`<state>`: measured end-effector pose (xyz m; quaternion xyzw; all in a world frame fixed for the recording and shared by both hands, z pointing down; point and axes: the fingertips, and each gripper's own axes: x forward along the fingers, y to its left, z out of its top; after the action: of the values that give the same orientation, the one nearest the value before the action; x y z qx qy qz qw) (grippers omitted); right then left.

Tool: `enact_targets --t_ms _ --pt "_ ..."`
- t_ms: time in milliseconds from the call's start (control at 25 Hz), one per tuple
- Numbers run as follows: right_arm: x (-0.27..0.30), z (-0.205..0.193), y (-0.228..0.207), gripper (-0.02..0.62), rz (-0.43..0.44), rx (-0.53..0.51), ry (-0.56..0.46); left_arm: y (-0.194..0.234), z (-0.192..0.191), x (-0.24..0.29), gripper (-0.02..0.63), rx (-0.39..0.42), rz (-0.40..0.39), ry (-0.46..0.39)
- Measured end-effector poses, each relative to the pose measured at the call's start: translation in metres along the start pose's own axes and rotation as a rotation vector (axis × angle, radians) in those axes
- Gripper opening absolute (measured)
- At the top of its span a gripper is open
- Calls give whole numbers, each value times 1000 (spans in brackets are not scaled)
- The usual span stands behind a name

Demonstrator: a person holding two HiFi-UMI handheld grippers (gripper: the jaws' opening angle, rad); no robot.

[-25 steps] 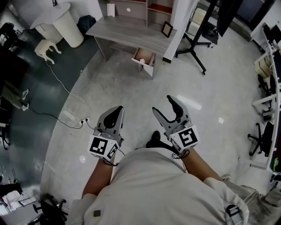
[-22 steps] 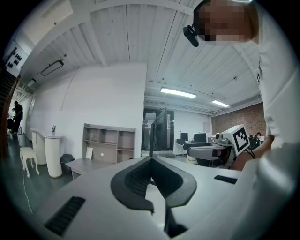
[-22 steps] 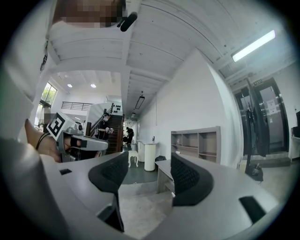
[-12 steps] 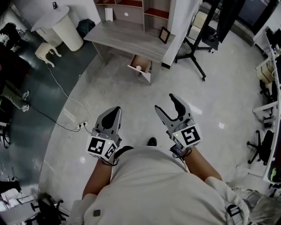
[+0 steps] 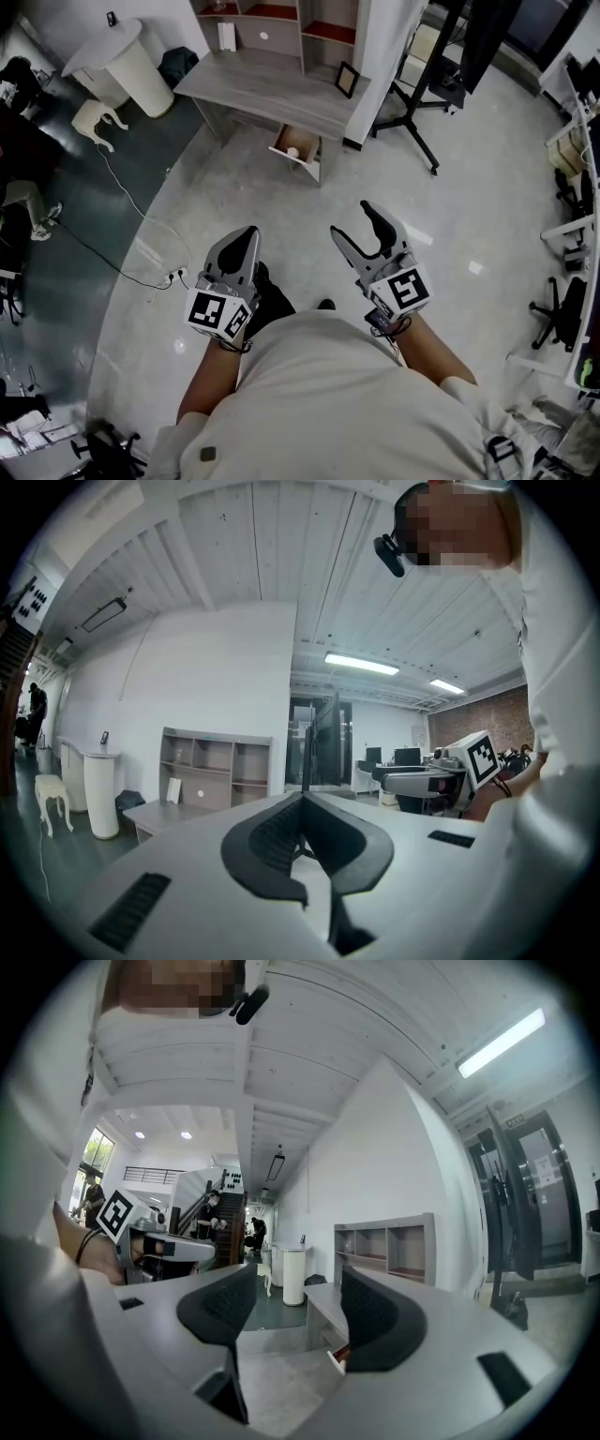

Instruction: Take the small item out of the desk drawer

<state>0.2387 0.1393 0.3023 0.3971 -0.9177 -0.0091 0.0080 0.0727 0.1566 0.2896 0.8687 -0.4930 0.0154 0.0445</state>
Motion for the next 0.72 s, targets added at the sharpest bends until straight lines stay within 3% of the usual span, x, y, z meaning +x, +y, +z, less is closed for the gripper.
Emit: enact_targets --t_ms 360,720 --pt "44 -4 -19 272 -44 -11 18 39 -1 47 12 -10 -73 -6" --pt "146 -8 -25 272 -95 -11 42 128 6 96 11 -14 -177 -3"
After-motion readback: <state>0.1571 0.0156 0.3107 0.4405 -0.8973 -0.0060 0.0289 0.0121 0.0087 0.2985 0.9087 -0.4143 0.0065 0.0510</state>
